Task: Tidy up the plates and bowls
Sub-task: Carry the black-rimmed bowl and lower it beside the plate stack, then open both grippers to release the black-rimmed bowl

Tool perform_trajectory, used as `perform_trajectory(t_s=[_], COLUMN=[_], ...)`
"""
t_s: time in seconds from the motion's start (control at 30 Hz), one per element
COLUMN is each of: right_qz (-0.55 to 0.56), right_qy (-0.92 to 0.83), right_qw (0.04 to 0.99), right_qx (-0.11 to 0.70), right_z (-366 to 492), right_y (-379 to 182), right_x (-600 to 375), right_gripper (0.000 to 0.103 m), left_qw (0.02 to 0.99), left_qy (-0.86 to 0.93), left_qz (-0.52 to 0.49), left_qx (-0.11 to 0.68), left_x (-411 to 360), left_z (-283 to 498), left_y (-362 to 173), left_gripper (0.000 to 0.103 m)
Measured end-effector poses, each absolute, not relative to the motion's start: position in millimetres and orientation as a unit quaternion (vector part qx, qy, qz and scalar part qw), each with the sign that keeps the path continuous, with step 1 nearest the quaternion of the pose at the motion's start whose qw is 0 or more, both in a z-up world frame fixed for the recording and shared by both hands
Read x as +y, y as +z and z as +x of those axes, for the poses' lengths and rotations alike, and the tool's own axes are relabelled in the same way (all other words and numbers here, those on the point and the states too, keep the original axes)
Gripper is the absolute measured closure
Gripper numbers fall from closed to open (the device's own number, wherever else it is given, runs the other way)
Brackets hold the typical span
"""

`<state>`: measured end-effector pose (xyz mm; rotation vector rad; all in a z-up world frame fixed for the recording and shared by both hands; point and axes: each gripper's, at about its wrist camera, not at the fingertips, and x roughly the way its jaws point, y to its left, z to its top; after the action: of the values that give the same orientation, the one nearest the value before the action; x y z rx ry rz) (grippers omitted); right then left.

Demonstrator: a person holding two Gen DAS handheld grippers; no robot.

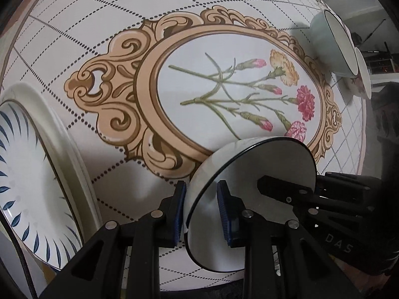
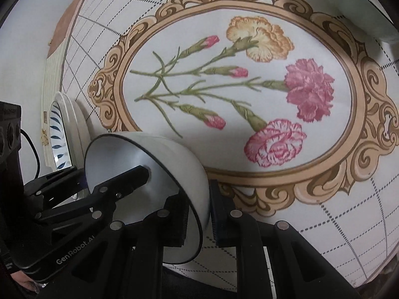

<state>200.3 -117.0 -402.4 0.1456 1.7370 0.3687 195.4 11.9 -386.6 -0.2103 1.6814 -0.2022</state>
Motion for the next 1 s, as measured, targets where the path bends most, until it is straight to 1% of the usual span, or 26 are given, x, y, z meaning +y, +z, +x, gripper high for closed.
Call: perform_trajectory(t_s=[0.2, 0.3, 0.33, 0.37, 0.4, 0.47, 0.5, 0.53, 0.57, 0.6, 0.63, 0.67, 0.7, 0.73, 0.8, 0.83, 1.0], right_qz=[0.064, 0.070, 0.072, 0.071, 0.068, 0.060, 0.056, 0.052, 0.044, 0.033, 0.023, 0.017, 0.009, 0.005, 0.004, 0.007, 0.027], right_qy=[0.156, 0.154, 0.152, 0.149, 0.142, 0.133, 0.128, 0.122, 0.114, 0.107, 0.101, 0.098, 0.095, 0.092, 0.088, 0.087, 0.064], right_qw=[0.626, 0.628, 0.629, 0.630, 0.635, 0.643, 0.648, 0.651, 0.656, 0.662, 0.670, 0.675, 0.682, 0.687, 0.698, 0.703, 0.737], right_qx=[0.762, 0.759, 0.759, 0.759, 0.756, 0.752, 0.749, 0.747, 0.745, 0.741, 0.735, 0.731, 0.725, 0.721, 0.711, 0.706, 0.672], right_z=[194.2, 195.9, 196.4, 196.9, 198.1, 199.2, 198.7, 198.2, 197.4, 196.1, 194.4, 193.1, 190.9, 189.1, 184.9, 183.4, 179.3], right_y=[-407.0, -405.8, -404.2, -401.7, -398.3, -389.3, -382.6, -377.7, -371.3, -363.1, -353.8, -347.3, -337.5, -330.5, -314.6, -307.5, -270.7], right_x=[-115.4, -113.7, -114.6, -115.4, -116.9, -122.0, -125.6, -128.3, -131.7, -134.9, -138.0, -140.4, -143.4, -145.8, -151.9, -154.6, -176.0], right_gripper=[0.086, 0.085, 0.084, 0.074, 0.062, 0.051, 0.044, 0.039, 0.031, 0.025, 0.024, 0.023, 0.023, 0.021, 0.004, 0.001, 0.000], left_qw=[0.655, 0.650, 0.651, 0.652, 0.654, 0.658, 0.662, 0.667, 0.673, 0.678, 0.686, 0.693, 0.699, 0.705, 0.719, 0.724, 0.746], left_qy=[-0.086, -0.076, -0.071, -0.067, -0.062, -0.054, -0.052, -0.048, -0.045, -0.043, -0.037, -0.032, -0.029, -0.026, -0.026, -0.028, -0.046], left_qz=[-0.091, -0.084, -0.080, -0.076, -0.068, -0.055, -0.051, -0.045, -0.041, -0.039, -0.035, -0.033, -0.030, -0.028, -0.023, -0.021, -0.018], left_qx=[0.745, 0.751, 0.751, 0.751, 0.751, 0.749, 0.746, 0.742, 0.737, 0.732, 0.726, 0.720, 0.714, 0.708, 0.694, 0.689, 0.664], left_x=[16.4, 14.2, 16.9, 20.5, 23.3, 25.8, 30.3, 33.9, 37.1, 39.5, 41.5, 42.6, 43.3, 42.7, 37.9, 37.4, 14.2], left_z=[191.1, 189.4, 188.0, 187.2, 185.9, 186.1, 186.8, 187.2, 187.6, 187.8, 188.4, 188.9, 189.3, 190.1, 191.9, 189.6, 199.0], left_y=[-389.2, -387.3, -386.3, -382.6, -376.1, -363.7, -355.6, -346.2, -335.9, -328.1, -317.5, -309.5, -301.1, -292.7, -278.1, -271.9, -242.9], left_gripper=[0.080, 0.079, 0.078, 0.077, 0.075, 0.071, 0.066, 0.058, 0.053, 0.039, 0.028, 0.024, 0.017, 0.014, 0.010, 0.005, 0.003])
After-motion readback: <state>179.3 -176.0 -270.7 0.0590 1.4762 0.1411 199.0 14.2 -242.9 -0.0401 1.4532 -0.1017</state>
